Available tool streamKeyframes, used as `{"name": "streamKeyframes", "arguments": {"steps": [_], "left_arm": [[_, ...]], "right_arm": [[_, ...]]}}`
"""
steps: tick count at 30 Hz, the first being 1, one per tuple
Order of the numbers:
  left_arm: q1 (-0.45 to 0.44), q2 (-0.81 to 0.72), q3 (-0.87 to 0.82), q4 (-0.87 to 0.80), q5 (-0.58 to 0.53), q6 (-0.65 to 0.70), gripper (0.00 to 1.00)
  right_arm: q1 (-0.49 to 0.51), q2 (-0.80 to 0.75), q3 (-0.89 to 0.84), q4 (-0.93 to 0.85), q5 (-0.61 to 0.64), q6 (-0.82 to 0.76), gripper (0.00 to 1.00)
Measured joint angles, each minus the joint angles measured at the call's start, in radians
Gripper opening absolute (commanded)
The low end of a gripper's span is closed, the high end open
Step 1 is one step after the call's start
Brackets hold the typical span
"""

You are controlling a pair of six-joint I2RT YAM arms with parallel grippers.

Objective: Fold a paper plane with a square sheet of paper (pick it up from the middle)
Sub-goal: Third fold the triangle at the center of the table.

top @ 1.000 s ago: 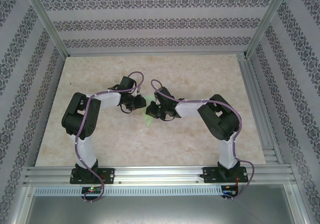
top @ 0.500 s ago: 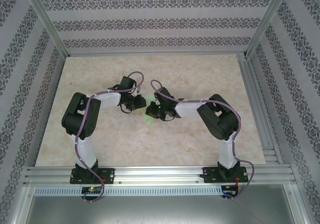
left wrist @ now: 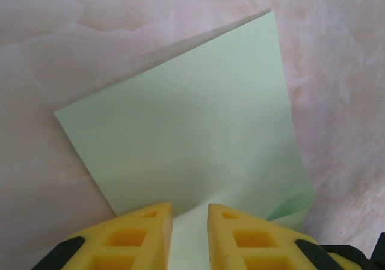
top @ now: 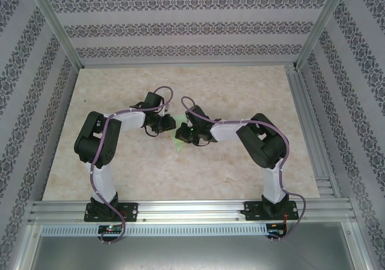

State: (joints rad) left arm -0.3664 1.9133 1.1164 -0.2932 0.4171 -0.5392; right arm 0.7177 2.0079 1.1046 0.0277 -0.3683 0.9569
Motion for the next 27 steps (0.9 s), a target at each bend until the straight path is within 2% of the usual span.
{"name": "streamKeyframes", "arguments": {"steps": [6, 15, 21, 27], "left_arm": [[0.0, 0.0, 0.0, 0.0, 0.0, 0.0, 0.24], [0.0, -0.001, 0.0, 0.0, 0.0, -0.002, 0.26], [0.005, -0.033, -0.002, -0.018, -0.025, -0.031, 0.32], [0.056, -0.118, -0.02, -0.024, -0.067, -0.067, 0.33]], "right_arm": [[0.0, 0.001, 0.0, 0.011, 0.0, 0.014, 0.12], [0.0, 0.006, 0.003, 0.018, -0.001, 0.019, 0.2], [0.0, 0.006, 0.01, 0.014, -0.001, 0.018, 0.27], [0.0, 0.005, 0.018, 0.016, -0.006, 0.018, 0.38]]}}
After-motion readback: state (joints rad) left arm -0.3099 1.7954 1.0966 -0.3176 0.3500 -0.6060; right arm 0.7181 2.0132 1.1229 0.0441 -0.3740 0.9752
